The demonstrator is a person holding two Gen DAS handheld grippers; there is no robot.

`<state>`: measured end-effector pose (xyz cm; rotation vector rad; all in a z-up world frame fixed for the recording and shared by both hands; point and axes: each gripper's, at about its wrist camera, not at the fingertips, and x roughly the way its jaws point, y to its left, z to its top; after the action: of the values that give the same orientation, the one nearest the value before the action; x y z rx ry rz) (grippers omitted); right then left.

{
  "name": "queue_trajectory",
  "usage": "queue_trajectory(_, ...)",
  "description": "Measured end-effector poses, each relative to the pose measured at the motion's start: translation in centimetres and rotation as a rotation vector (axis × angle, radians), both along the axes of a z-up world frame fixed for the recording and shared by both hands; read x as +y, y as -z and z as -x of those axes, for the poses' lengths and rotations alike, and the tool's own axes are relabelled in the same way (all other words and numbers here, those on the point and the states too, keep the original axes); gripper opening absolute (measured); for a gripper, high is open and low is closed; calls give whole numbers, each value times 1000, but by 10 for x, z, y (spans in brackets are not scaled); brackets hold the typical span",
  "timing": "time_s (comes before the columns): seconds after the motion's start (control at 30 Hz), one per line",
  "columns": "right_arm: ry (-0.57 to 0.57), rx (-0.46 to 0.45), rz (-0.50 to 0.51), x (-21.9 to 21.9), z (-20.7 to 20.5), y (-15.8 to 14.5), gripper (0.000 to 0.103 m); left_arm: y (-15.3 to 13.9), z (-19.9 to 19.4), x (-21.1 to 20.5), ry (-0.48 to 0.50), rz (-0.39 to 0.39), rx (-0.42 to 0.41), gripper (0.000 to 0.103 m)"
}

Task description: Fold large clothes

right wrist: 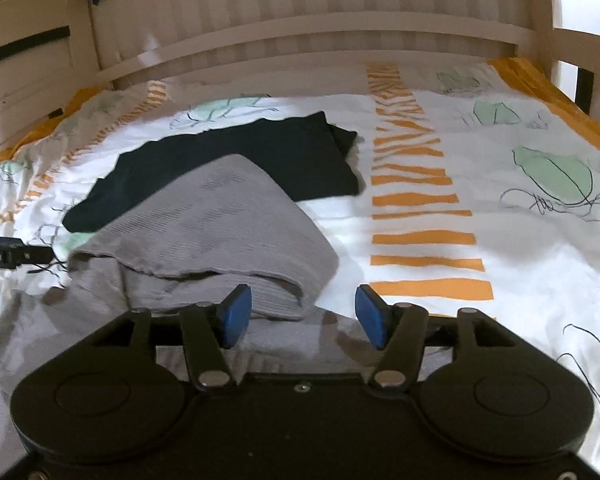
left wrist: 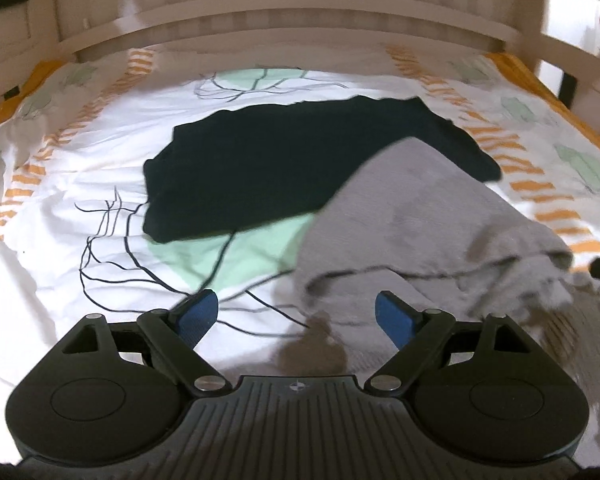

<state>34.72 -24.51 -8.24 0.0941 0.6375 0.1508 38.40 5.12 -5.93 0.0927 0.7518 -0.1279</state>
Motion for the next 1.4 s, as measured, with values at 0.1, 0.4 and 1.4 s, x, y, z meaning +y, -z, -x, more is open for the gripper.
queue_trajectory(0.1, -13, 5, -8, 4, 5, -2, 64, 4, 13, -10, 30, -1, 7, 86)
queue_trajectory(0.4, -45, 43, -12, 15, 19, 9, 64, 39, 22, -22, 7, 12, 118, 86)
queue_trajectory(1.4, 27, 83, -12, 22, -57, 41, 41, 16, -4, -25, -9, 57, -22, 79)
